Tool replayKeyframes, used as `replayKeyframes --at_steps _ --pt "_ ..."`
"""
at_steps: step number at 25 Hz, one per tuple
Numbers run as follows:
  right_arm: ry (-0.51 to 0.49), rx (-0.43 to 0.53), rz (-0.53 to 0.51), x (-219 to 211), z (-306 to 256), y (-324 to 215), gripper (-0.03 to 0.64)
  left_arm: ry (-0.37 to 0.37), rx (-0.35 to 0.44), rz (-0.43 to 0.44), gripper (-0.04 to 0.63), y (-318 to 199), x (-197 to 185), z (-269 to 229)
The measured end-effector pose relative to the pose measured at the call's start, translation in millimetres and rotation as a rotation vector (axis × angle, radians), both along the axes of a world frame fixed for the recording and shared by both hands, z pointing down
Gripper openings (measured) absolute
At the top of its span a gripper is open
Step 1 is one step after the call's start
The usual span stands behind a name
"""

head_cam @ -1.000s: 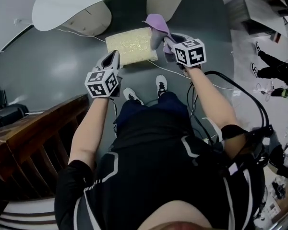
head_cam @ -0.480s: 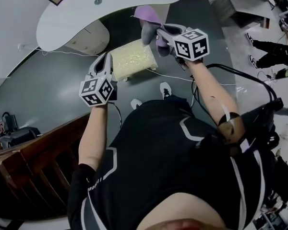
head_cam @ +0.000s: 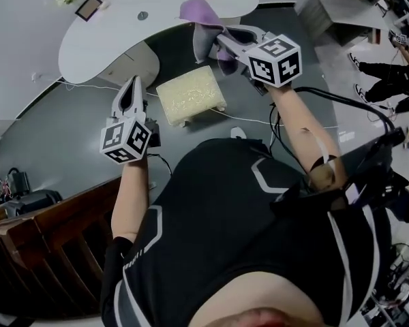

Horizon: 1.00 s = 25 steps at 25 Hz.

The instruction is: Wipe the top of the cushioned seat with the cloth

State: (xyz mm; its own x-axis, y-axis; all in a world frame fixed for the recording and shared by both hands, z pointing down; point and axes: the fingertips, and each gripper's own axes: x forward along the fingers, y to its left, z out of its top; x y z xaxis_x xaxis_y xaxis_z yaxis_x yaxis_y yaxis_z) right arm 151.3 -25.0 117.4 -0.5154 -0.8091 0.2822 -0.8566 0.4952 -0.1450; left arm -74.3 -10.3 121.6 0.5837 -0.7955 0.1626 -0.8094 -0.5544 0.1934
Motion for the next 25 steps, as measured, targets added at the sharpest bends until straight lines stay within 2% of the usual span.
replayKeyframes --at_steps 8,13,18,25 --pt "0.003 0.093 0.007 0 -33 -5 0.080 0.080 0.079 -0.004 0.005 -6 1 -37" --pt "0.039 0.100 0.014 1 -35 -9 0.078 0.058 0.093 -0.001 0.005 -10 -1 -43" --pt "0.043 0.111 0.015 3 -39 -8 0.078 0.090 0.096 -0.013 0.005 -15 -9 -50" --pt "0.036 0.112 0.016 3 -42 -8 0.078 0.058 0.122 -0.016 0.005 -13 -5 -55"
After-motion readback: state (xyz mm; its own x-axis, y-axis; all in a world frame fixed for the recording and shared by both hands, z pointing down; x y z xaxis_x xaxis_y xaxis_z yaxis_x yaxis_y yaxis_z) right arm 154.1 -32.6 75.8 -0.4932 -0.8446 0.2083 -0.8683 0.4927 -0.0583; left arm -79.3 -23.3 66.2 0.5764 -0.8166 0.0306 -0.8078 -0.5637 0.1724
